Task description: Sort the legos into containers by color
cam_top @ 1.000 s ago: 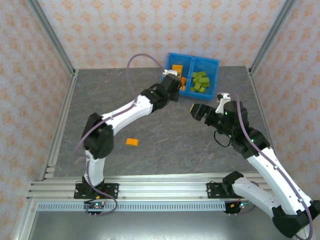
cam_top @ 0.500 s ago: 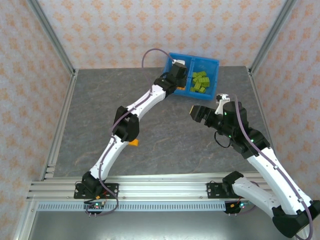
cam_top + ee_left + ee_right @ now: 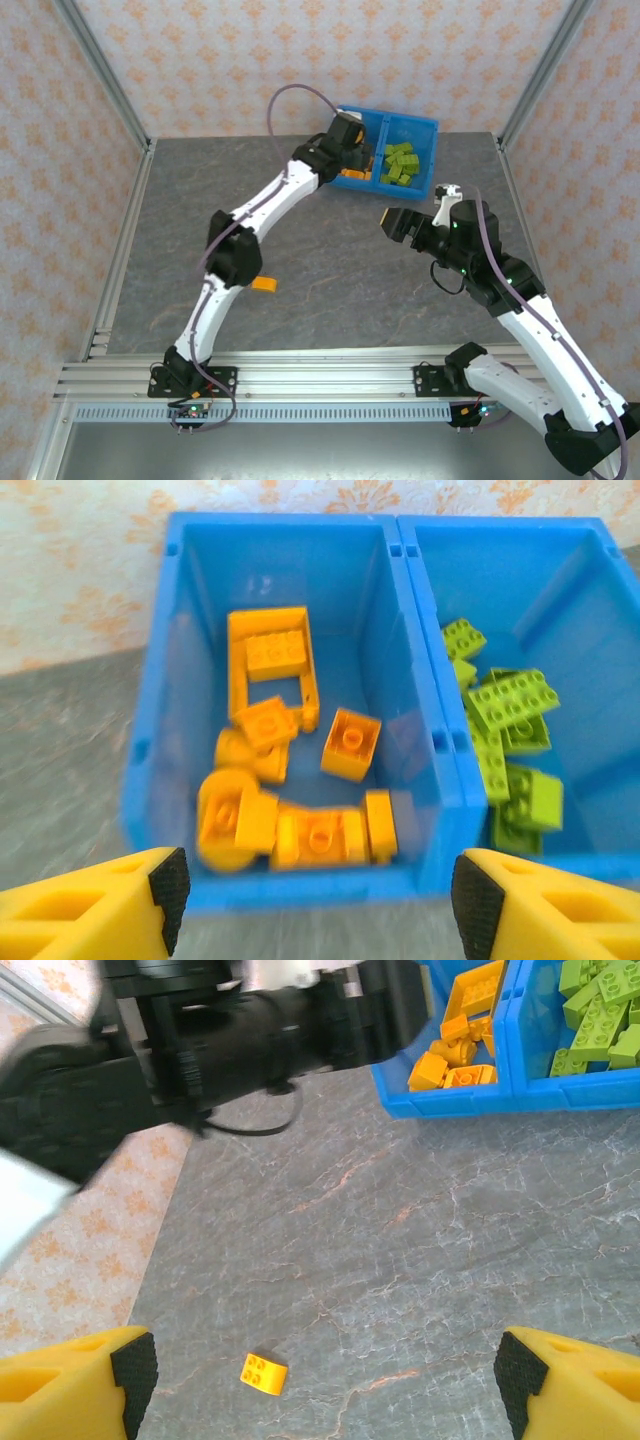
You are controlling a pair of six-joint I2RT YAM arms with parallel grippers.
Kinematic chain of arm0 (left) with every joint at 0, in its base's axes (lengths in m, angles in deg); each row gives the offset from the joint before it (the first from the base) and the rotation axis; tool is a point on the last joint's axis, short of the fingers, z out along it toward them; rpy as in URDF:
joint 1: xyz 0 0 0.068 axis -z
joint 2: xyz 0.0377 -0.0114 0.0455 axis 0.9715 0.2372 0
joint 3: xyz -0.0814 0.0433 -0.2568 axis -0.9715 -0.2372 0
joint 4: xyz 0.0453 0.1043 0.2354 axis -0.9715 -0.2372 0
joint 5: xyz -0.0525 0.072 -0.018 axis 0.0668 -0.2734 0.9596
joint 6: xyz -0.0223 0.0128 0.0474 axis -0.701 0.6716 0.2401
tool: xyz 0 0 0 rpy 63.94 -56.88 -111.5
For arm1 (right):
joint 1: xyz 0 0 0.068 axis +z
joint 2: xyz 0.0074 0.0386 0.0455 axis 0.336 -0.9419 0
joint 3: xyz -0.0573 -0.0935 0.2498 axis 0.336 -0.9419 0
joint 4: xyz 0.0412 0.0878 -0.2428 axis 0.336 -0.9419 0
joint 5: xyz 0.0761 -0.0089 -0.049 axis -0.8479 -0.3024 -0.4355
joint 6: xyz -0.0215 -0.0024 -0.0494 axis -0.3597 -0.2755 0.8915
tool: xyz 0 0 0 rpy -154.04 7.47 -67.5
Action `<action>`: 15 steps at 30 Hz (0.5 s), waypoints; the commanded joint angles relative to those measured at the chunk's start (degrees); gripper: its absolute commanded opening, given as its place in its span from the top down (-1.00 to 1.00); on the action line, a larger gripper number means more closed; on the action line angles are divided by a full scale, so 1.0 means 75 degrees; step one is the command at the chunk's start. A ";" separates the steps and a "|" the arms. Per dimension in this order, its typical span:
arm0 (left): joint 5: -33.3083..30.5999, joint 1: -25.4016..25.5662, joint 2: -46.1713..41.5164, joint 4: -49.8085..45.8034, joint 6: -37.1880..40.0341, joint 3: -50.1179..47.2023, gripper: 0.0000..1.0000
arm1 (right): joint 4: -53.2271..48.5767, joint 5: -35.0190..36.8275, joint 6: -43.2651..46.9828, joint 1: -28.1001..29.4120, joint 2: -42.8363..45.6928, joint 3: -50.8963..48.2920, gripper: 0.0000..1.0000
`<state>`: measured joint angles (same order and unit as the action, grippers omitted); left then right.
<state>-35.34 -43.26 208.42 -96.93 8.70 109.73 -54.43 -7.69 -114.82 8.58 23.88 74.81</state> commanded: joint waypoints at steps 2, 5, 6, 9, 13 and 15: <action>0.0124 0.0039 -0.2846 0.0798 -0.0689 -0.2902 -0.48 | -0.0178 0.0082 0.0033 0.0024 0.0006 0.0251 -0.78; -0.0041 0.0040 -0.4399 0.0940 -0.0956 -0.4833 -0.52 | -0.0190 0.0119 0.0094 0.0027 -0.0060 0.0279 -0.79; -0.0107 0.0039 -0.4899 0.0865 -0.1057 -0.5438 -0.53 | -0.0202 0.0127 0.0109 0.0030 -0.0092 0.0296 -0.79; -0.0338 0.0039 -0.6226 0.0579 -0.1371 -0.7194 -0.55 | -0.0168 0.0109 0.0140 0.0027 -0.0166 0.0303 -0.79; -0.0514 0.0039 -0.7839 0.0113 -0.2005 -0.9277 -0.56 | -0.0096 0.0067 0.0165 0.0030 -0.0259 0.0263 -0.79; -0.0417 0.0039 -0.8502 -0.0121 -0.2302 -1.0223 -0.57 | -0.0082 0.0029 0.0177 0.0024 -0.0319 0.0262 -0.79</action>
<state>-36.76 -43.26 149.26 -93.30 -3.51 39.55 -55.15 -7.47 -114.58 8.58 21.76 75.05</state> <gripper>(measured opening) 0.783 0.895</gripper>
